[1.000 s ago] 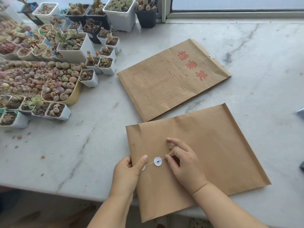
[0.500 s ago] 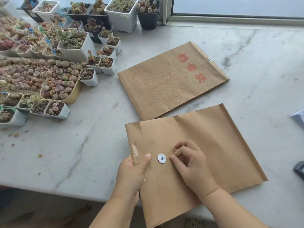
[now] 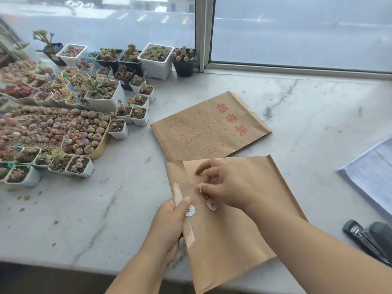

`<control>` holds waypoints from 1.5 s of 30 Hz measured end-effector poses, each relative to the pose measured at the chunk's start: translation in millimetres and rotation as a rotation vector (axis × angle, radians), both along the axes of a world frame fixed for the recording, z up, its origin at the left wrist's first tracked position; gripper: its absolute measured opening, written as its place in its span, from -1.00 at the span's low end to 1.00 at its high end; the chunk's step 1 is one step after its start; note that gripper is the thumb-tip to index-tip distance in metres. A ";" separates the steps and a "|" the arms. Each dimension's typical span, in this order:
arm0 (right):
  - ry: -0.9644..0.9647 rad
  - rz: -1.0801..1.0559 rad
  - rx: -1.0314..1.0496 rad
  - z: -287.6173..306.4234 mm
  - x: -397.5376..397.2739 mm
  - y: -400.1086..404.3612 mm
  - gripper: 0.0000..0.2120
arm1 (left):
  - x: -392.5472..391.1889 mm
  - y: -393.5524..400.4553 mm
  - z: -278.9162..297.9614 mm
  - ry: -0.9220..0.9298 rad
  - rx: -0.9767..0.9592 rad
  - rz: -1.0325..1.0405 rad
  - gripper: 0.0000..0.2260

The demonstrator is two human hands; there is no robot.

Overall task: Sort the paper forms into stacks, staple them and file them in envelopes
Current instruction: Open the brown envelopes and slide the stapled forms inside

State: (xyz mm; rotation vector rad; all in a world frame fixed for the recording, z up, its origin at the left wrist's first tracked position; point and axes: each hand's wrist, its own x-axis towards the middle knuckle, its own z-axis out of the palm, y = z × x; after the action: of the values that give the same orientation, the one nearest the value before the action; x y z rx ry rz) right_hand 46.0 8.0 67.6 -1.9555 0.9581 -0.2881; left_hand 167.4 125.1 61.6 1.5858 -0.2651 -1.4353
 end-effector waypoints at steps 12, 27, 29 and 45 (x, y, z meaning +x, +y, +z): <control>0.258 -0.140 -0.182 -13.6 -124.2 85.7 -0.24 | -9.2 -48.8 69.2 0.077 -0.007 -0.037 -0.84; -0.553 -0.907 0.307 133.8 -190.5 -4.3 -0.80 | -44.2 -95.5 71.7 -0.385 -0.369 -0.647 -0.04; -0.604 -0.925 0.415 131.9 -205.2 -13.7 -0.78 | -51.1 -98.2 63.7 -0.288 -0.335 -0.651 -0.08; -0.080 -0.959 0.632 6.9 -401.6 -68.4 -0.77 | -176.9 -219.2 10.3 -0.367 -0.045 -0.213 -0.69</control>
State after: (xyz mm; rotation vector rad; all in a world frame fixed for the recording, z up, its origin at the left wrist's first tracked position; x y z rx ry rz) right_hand -355.6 -60.3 74.5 -0.8145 1.6429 -0.5101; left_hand -9.5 -94.1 71.9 1.8205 -0.6939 -1.2756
